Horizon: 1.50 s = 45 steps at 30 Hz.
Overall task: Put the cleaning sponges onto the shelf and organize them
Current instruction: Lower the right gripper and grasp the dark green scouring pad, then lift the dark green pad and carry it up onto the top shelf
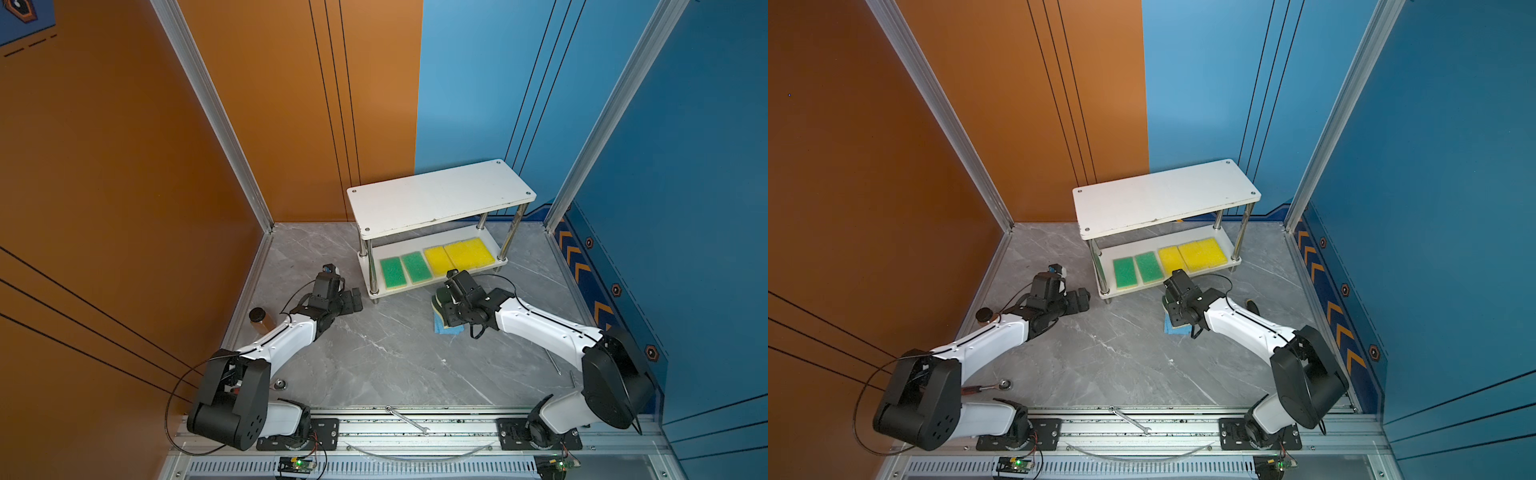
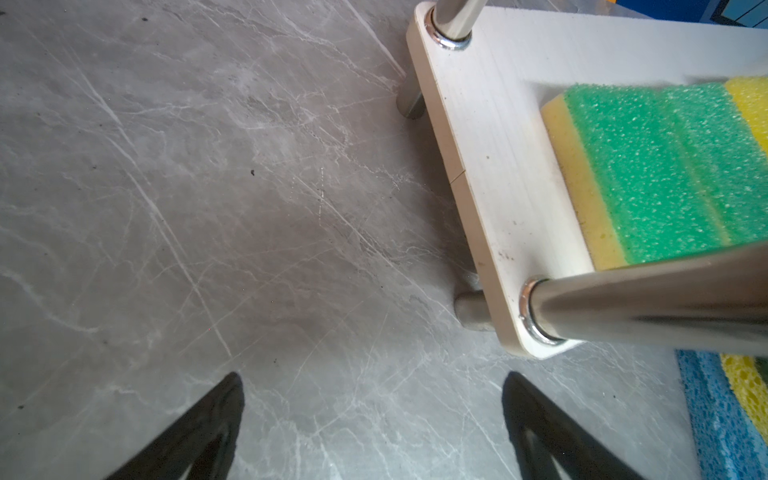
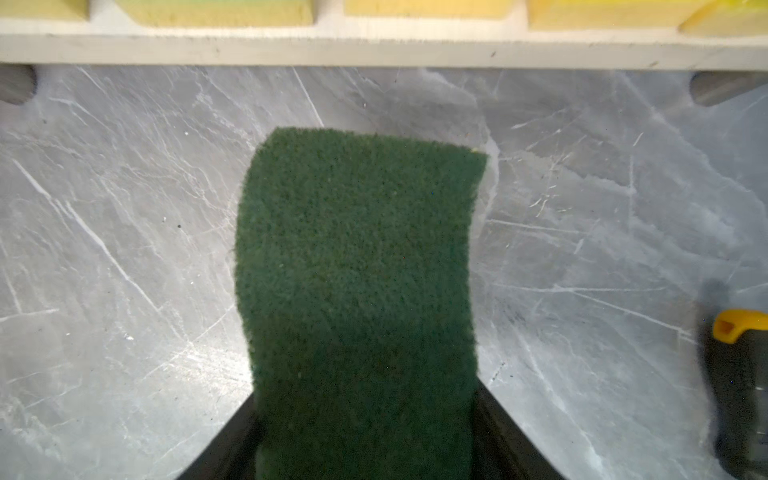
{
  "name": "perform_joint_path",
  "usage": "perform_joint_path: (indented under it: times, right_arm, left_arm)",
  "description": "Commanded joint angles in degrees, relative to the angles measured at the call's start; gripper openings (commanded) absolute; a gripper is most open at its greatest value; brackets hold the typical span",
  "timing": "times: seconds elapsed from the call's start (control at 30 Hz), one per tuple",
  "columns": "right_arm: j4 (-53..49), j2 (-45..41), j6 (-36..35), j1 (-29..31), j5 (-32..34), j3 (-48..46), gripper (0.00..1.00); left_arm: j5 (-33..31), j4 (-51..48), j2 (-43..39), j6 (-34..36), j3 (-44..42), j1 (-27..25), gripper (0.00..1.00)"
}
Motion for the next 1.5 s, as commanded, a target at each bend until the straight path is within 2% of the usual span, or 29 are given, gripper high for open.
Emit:
perform_joint_path:
  times: [0.0, 0.53, 0.7, 0.97, 1.47]
  right_arm:
    - [-1.26, -2.45, -1.32, -0.67, -0.54, -0.16, 0.62]
    - [-15.12, -12.61, -7.48, -2.79, -2.73, 7.98, 0.6]
    - [-20.25, -15.53, -9.14, -5.48, -3.15, 12.26, 0.6]
    - [-23.1, -20.24, -10.69, -10.68, -5.45, 17.41, 0.61]
    - [-22.07, -16.8, -18.14, -20.71, -7.35, 31.69, 0.61]
  left_arm:
    - [0.95, -0.27, 0.55, 0.39, 1.02, 0.09, 0.98]
    - [1.83, 0.67, 0.89, 0.3, 1.31, 0.13, 0.98]
    - [1.61, -0.13, -0.62, 0.37, 1.47, 0.2, 0.98]
    - [1.78, -0.48, -2.69, 0.4, 1.3, 0.92, 0.98]
    - [4.37, 1.45, -5.99, -0.14, -2.05, 1.71, 0.98]
